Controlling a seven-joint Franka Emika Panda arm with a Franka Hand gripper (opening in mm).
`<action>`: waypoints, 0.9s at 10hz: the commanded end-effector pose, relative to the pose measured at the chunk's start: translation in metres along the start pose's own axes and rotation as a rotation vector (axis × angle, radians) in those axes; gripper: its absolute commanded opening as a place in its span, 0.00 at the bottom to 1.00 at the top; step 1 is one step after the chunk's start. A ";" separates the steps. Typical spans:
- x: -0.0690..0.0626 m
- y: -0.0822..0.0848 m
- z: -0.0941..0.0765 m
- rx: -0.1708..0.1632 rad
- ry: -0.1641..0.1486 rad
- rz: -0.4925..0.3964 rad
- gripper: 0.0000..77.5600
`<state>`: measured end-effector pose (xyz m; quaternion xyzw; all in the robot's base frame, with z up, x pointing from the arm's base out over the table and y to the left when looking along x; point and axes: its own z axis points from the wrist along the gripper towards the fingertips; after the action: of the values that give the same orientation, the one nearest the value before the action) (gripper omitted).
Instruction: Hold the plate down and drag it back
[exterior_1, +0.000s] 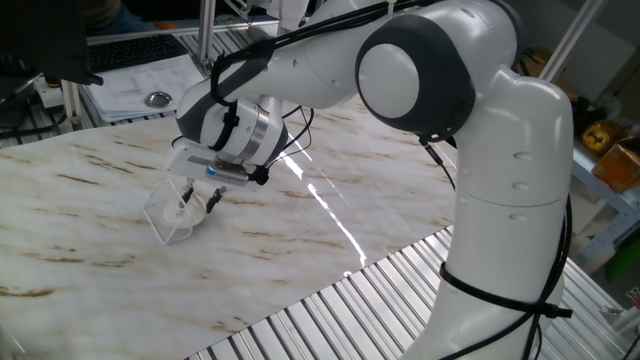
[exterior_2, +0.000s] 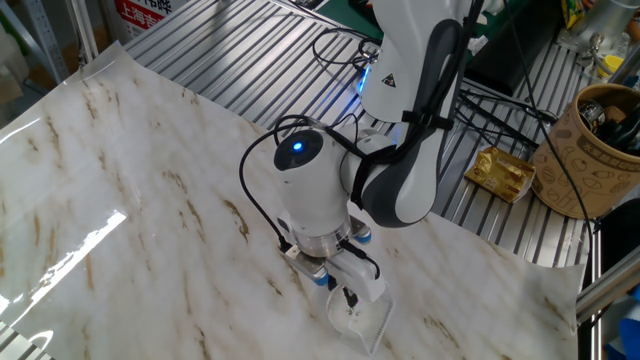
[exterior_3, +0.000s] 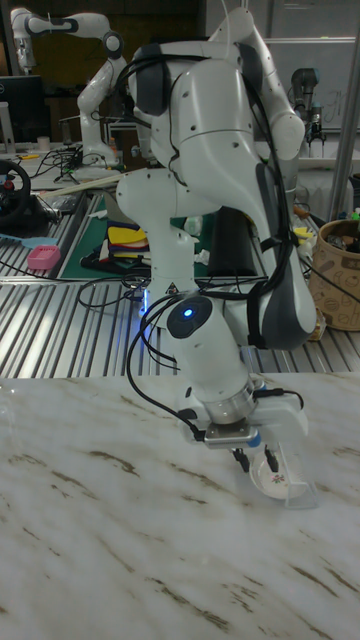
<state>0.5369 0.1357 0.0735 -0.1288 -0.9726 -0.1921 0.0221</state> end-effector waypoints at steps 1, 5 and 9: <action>-0.002 0.000 -0.001 0.004 -0.008 0.001 0.02; -0.002 0.000 -0.001 0.004 -0.008 0.001 0.02; -0.007 -0.005 -0.002 0.016 -0.008 -0.019 0.02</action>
<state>0.5380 0.1347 0.0729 -0.1288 -0.9734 -0.1886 0.0198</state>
